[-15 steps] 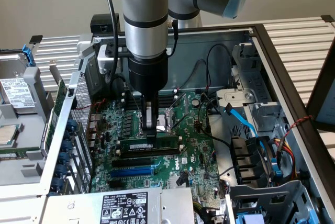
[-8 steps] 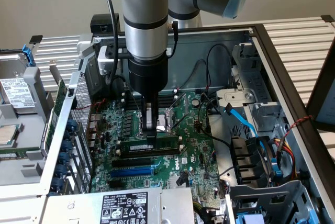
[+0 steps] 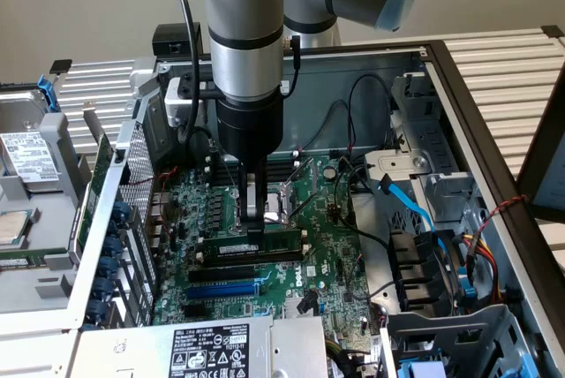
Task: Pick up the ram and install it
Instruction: 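Insert the ram into the slot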
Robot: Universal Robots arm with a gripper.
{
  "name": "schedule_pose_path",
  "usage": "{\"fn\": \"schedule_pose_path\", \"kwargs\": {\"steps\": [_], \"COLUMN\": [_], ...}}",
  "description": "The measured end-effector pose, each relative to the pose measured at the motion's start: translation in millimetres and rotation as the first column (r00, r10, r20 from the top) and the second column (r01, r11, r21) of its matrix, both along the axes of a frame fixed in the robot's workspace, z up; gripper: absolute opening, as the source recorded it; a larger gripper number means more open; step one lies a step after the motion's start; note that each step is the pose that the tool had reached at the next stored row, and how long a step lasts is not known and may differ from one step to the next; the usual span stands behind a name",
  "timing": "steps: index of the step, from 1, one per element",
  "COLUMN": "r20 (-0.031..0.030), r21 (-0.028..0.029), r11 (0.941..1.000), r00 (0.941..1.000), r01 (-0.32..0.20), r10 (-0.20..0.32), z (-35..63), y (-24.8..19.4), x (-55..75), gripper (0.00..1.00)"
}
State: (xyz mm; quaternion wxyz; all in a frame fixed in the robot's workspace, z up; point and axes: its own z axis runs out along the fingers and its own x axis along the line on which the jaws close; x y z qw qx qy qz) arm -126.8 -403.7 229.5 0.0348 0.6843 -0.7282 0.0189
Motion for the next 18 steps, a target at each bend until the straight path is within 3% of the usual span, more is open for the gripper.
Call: {"fn": "schedule_pose_path", "kwargs": {"steps": [18], "r20": [-0.0037], "r21": [0.0001], "r11": [1.0], "r00": [1.0], "r01": [0.0], "r10": [0.0], "z": [1.0], "y": [-0.2], "x": [0.7], "gripper": [0.12]}}
